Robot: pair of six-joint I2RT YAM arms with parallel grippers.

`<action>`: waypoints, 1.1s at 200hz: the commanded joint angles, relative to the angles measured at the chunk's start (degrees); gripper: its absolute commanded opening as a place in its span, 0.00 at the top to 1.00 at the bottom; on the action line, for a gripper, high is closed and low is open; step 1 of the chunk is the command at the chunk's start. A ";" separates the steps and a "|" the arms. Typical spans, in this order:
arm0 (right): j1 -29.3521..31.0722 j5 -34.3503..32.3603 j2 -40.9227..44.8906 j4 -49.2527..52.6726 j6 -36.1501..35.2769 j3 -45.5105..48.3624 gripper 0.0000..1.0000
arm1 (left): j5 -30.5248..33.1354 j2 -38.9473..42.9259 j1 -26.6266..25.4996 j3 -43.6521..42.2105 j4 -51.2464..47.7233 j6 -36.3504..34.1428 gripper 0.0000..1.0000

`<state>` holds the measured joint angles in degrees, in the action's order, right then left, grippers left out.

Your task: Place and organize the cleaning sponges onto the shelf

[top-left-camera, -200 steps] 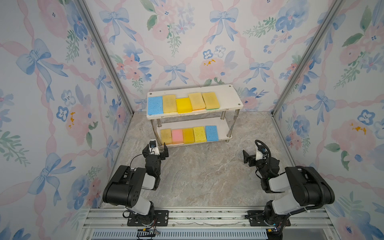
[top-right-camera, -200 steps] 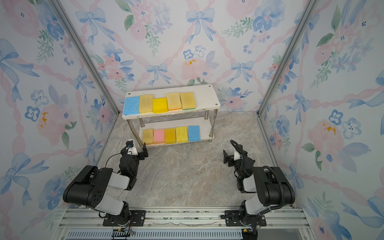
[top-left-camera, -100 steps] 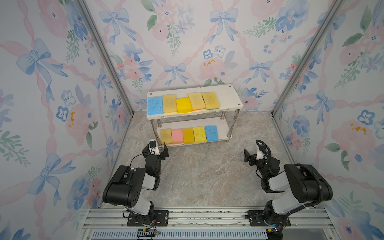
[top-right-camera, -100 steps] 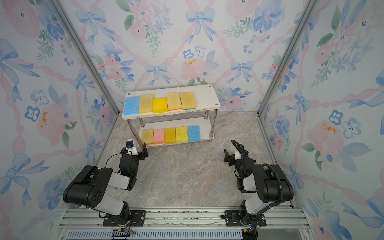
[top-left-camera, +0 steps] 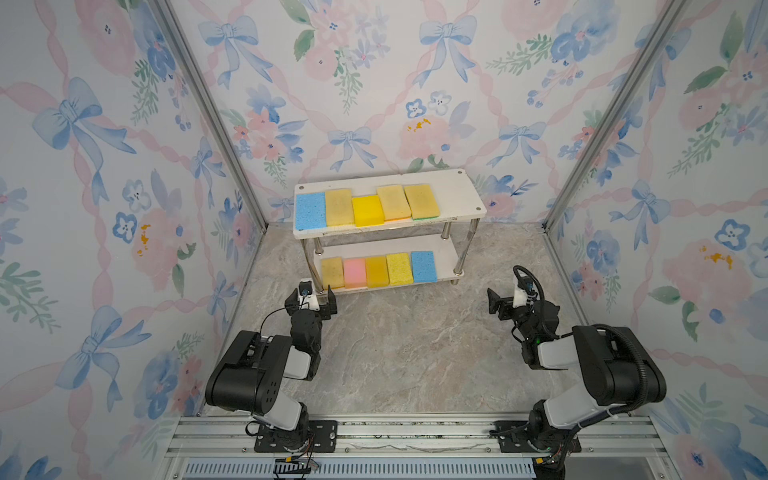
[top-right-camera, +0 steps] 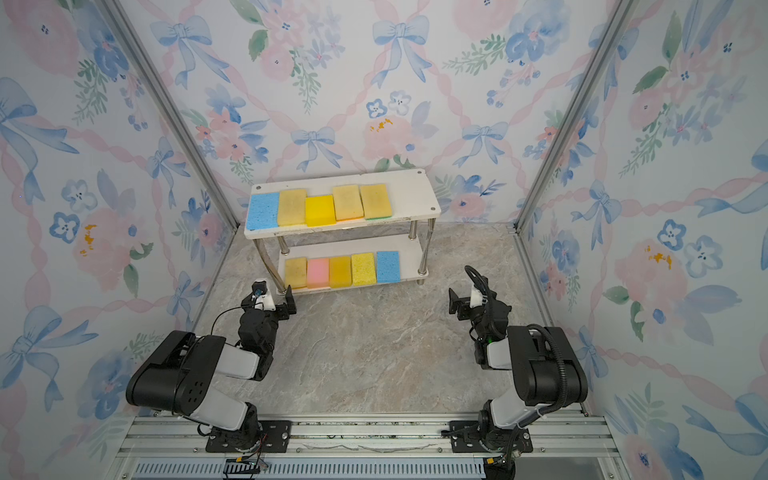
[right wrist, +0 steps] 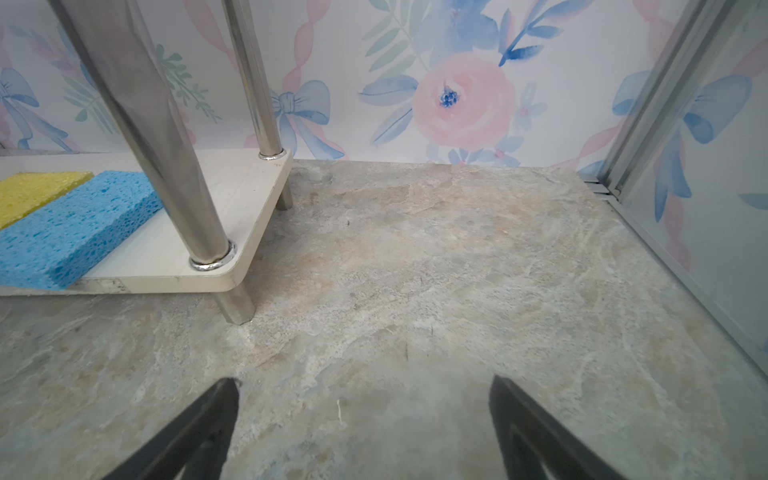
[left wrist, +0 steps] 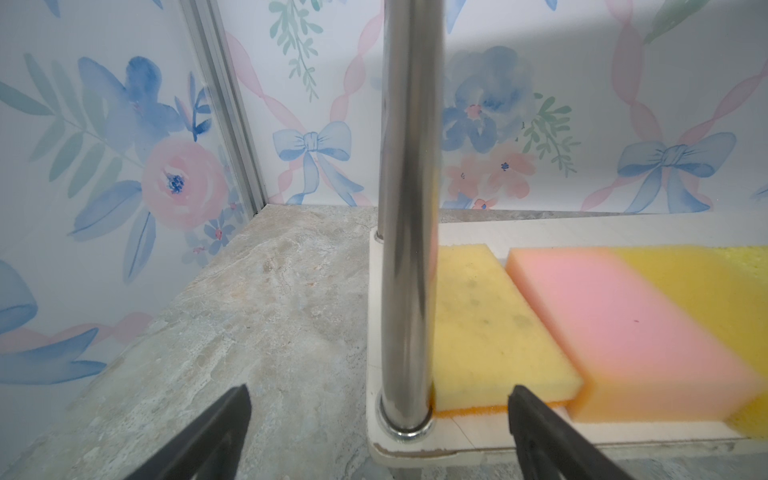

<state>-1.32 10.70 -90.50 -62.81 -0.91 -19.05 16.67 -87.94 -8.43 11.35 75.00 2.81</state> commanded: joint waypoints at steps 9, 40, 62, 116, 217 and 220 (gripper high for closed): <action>0.44 -1.12 1.56 9.28 0.27 -2.93 0.03 | 0.38 -0.62 0.61 -0.17 1.02 0.70 0.02; 0.44 -1.23 1.57 9.54 0.29 -3.01 0.03 | 0.27 -0.74 0.78 -0.17 1.03 0.80 0.02; 0.67 -1.92 1.64 9.72 0.12 -3.10 0.03 | 0.30 -0.73 0.78 -0.03 0.98 0.82 0.02; 2.82 -10.00 1.87 10.87 0.28 -3.36 0.03 | 0.16 -0.48 0.78 -0.34 1.02 0.77 0.02; 2.32 -8.69 1.99 11.45 0.43 -3.54 0.03 | 3.12 -0.47 0.96 -0.93 2.21 2.06 0.02; 2.10 -8.29 1.99 11.43 0.54 -3.54 0.03 | 3.11 -0.48 0.96 -0.97 2.18 2.08 0.02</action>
<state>0.97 1.63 -89.47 -52.38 -0.89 -21.50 19.07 -87.94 -7.79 10.94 75.44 4.34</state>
